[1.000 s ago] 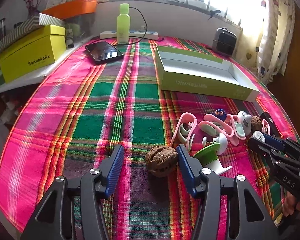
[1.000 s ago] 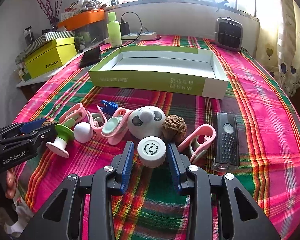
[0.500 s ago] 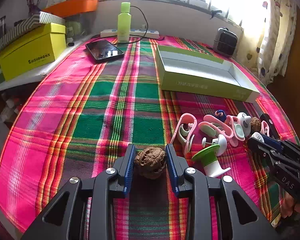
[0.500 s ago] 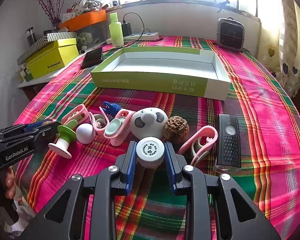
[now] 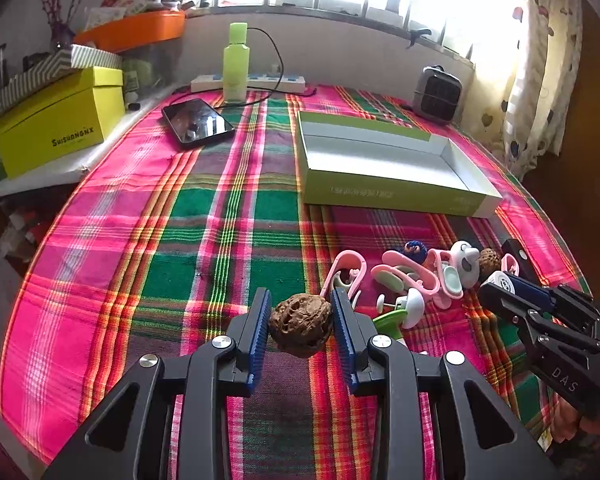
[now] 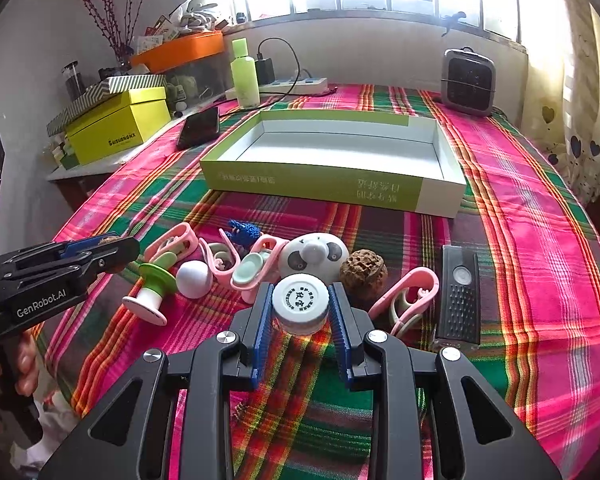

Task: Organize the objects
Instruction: 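Close the left gripper on the walnut while the right gripper grasps the white jar, then carry the walnut in the left gripper and jar in the right into the box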

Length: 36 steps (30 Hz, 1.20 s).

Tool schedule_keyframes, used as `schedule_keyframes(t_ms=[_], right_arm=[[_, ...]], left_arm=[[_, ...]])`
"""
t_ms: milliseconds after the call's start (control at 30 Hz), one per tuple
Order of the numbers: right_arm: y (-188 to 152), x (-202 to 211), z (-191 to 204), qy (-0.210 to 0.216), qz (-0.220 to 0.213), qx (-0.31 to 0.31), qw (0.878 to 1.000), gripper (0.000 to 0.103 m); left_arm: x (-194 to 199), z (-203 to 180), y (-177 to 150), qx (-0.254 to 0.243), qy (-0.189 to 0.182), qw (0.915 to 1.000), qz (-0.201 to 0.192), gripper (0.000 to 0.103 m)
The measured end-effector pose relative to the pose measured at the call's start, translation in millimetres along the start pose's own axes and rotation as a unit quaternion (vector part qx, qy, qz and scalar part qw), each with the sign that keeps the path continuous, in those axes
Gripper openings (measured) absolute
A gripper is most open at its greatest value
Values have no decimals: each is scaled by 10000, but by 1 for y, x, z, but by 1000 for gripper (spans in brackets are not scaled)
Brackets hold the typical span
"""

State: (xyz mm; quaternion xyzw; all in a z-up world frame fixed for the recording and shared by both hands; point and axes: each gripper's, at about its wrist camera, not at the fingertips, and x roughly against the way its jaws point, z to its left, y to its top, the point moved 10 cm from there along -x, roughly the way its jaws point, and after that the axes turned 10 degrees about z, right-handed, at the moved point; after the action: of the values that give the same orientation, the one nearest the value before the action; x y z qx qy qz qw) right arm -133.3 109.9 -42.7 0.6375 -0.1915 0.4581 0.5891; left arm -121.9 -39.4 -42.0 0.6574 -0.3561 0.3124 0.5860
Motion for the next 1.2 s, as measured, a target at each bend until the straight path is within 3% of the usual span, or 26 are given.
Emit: schedule_keyframes(t_ms=[633, 1200], right_arm=[[69, 4, -17, -21, -170, -124, 9998, 29], [147, -70, -54, -283, 246, -344, 9987, 29]], left_arm=[[-9, -36, 79, -347, -351, 9988, -73, 29], [-83, -47, 157, -450, -341, 9979, 306, 29]])
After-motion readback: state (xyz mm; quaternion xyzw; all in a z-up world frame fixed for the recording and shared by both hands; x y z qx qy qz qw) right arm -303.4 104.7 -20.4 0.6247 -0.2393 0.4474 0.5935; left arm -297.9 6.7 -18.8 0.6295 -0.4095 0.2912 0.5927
